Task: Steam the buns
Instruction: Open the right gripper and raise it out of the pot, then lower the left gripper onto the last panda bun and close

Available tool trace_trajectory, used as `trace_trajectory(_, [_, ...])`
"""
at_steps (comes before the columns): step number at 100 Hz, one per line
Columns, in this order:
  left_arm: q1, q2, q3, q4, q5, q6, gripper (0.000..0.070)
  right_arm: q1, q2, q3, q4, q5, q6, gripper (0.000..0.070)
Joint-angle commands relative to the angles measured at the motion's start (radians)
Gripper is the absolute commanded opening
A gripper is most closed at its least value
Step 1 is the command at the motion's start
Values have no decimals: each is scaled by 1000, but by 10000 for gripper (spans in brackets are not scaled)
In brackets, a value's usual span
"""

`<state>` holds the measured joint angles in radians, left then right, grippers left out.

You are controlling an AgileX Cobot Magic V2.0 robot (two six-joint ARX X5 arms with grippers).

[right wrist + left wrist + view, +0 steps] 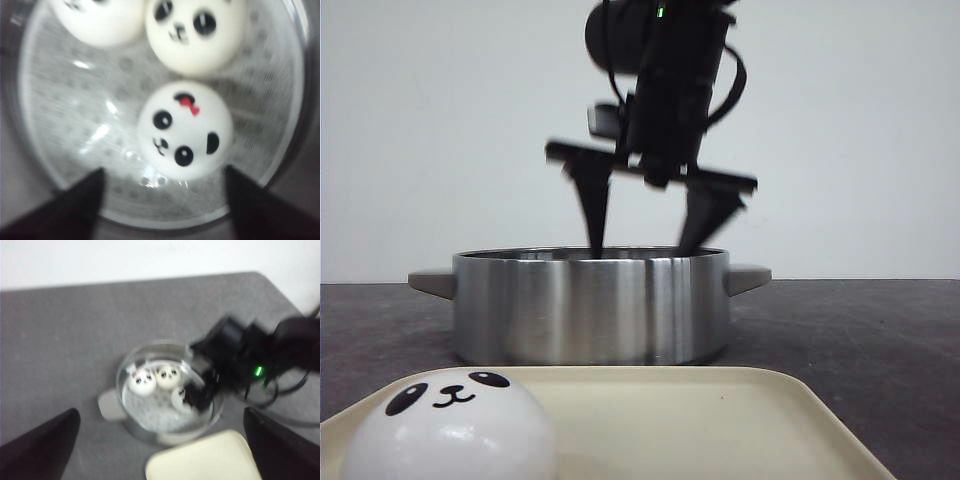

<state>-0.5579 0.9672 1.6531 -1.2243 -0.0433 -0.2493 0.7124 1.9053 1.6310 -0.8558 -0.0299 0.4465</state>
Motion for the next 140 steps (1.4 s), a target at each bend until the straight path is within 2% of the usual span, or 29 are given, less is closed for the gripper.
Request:
trace_trajectory(1, [-8, 5, -33, 1, 33, -53, 637, 8, -103, 69, 8, 3, -85, 0])
trace_trajectory(25, [-84, -69, -371, 51, 127, -214, 637, 48, -487, 92, 49, 39, -156, 9])
trace_trajectory(42, [-209, -91, -658, 217, 203, -372, 637, 57, -681, 92, 39, 117, -177, 9])
trace_trajectory(53, [-308, -58, -794, 323, 209, -458, 637, 57, -747, 92, 17, 147, -200, 9])
trace_trajectory(76, [-433, 89, -856, 392, 128, -470, 637, 57, -778, 92, -65, 212, -212, 9])
trace_trajectory(102, [-469, 252, -856, 509, 140, -489, 636, 58, -770, 92, -88, 212, -198, 9])
trace_trajectory(131, [-478, 381, -856, 542, 151, -496, 630, 58, -770, 92, -102, 212, -196, 9])
trace_trajectory(136, [-478, 394, -856, 542, 147, -494, 611, 58, -770, 92, -111, 212, -195, 9])
trace_trajectory(140, [-478, 404, -856, 542, 145, -490, 556, 58, -770, 92, -119, 212, -195, 9])
